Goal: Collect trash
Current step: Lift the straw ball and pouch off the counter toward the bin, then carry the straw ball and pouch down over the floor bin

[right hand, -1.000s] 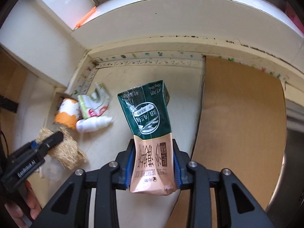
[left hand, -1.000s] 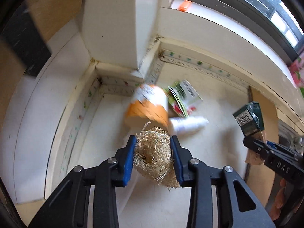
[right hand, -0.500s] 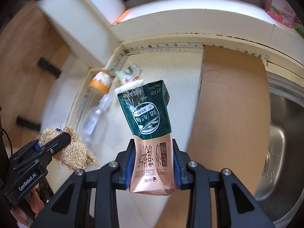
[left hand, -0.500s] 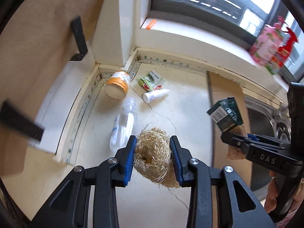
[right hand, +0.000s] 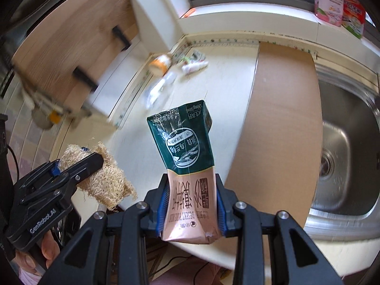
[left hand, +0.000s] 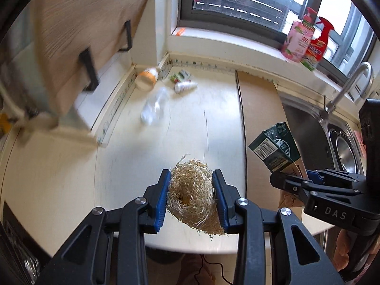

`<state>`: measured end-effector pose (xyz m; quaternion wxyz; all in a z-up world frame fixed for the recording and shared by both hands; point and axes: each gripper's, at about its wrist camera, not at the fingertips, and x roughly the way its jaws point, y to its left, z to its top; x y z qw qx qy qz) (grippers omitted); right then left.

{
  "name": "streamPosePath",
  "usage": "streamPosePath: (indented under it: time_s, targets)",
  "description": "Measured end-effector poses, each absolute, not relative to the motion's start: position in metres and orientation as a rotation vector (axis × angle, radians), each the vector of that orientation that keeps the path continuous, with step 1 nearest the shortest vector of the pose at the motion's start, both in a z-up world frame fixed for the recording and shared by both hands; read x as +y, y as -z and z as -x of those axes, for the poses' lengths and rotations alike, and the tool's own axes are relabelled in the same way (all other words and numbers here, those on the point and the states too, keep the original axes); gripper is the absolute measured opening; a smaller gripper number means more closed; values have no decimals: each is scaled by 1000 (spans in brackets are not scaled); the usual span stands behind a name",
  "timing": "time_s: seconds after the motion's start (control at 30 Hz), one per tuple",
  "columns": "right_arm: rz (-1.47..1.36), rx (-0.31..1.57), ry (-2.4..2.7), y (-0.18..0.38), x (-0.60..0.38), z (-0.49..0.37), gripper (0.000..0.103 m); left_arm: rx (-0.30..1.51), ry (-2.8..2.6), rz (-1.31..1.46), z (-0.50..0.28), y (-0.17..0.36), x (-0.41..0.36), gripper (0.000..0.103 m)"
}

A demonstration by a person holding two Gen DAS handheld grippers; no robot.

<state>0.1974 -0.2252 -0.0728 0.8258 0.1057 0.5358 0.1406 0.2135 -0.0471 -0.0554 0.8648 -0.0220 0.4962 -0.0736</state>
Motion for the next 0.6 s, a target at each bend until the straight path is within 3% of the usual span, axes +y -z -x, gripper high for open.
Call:
streamPosePath:
  time_s: [0.6]
  targets:
    - [-86,1190,-351,132,-134,-35,34,1133,117,57,-37,137,8,34]
